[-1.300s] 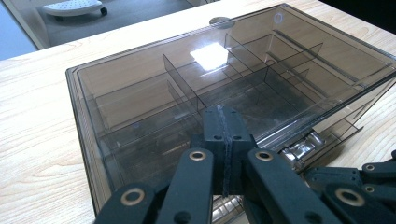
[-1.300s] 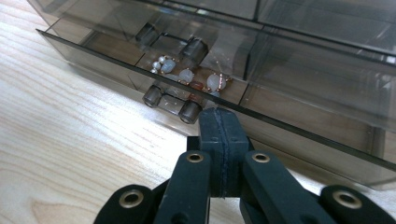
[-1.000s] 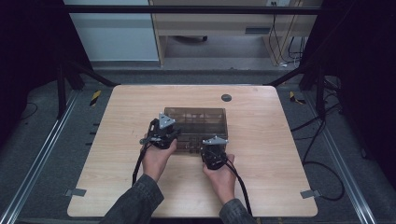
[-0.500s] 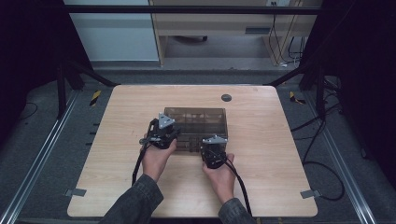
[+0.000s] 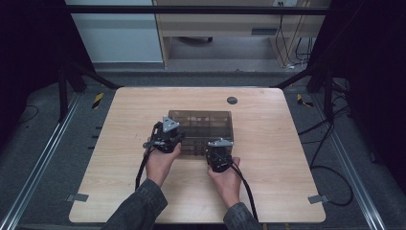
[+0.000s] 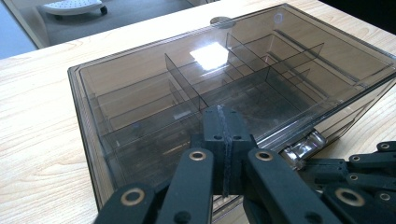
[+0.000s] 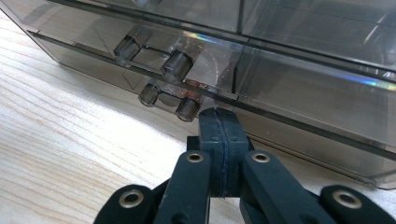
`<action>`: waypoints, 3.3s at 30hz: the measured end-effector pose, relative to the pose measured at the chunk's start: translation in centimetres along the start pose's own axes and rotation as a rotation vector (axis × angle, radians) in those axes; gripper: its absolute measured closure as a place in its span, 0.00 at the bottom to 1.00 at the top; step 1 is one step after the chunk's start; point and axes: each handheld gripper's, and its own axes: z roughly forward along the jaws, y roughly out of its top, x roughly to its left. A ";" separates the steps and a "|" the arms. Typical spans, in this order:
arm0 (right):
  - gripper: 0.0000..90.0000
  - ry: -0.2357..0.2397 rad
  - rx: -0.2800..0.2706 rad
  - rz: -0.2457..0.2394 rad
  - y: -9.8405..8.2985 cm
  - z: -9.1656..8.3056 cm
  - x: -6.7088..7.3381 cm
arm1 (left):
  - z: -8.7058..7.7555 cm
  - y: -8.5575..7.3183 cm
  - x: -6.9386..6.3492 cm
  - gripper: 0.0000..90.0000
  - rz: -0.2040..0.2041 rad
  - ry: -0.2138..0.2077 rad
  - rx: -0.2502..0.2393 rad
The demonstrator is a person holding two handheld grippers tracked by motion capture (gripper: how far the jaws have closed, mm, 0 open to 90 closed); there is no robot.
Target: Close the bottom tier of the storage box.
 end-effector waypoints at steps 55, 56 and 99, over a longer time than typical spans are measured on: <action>1.00 0.076 -0.020 -0.037 -0.6 -3.4 0.7 | -0.2 -0.1 0.1 1.00 0.002 0.007 -0.004; 1.00 0.078 -0.021 -0.040 -0.6 -3.6 0.7 | -0.2 -0.1 0.1 1.00 0.001 0.007 -0.004; 0.54 0.115 -0.037 -0.009 -1.5 -6.2 -1.6 | -4.7 -1.4 0.4 0.74 0.018 -0.026 -0.059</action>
